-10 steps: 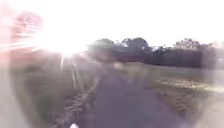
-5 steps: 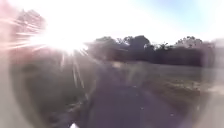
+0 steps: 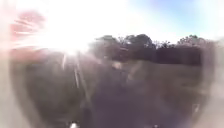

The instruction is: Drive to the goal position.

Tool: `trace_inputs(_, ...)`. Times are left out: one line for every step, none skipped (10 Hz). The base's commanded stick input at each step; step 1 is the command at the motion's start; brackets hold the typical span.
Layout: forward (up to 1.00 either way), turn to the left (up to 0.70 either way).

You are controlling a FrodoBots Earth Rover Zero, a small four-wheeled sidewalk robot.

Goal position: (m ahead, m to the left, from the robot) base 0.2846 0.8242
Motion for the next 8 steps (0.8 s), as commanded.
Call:
trace_inputs(0.85,-0.01)
trace_inputs(0.85,-0.08)
trace_inputs(0.85,-0.19)
trace_inputs(0.85,-0.34)
trace_inputs(0.85,-0.34)
trace_inputs(0.62,-0.25)
trace_inputs(0.09,-0.04)
trace_inputs(0.0,0.0)
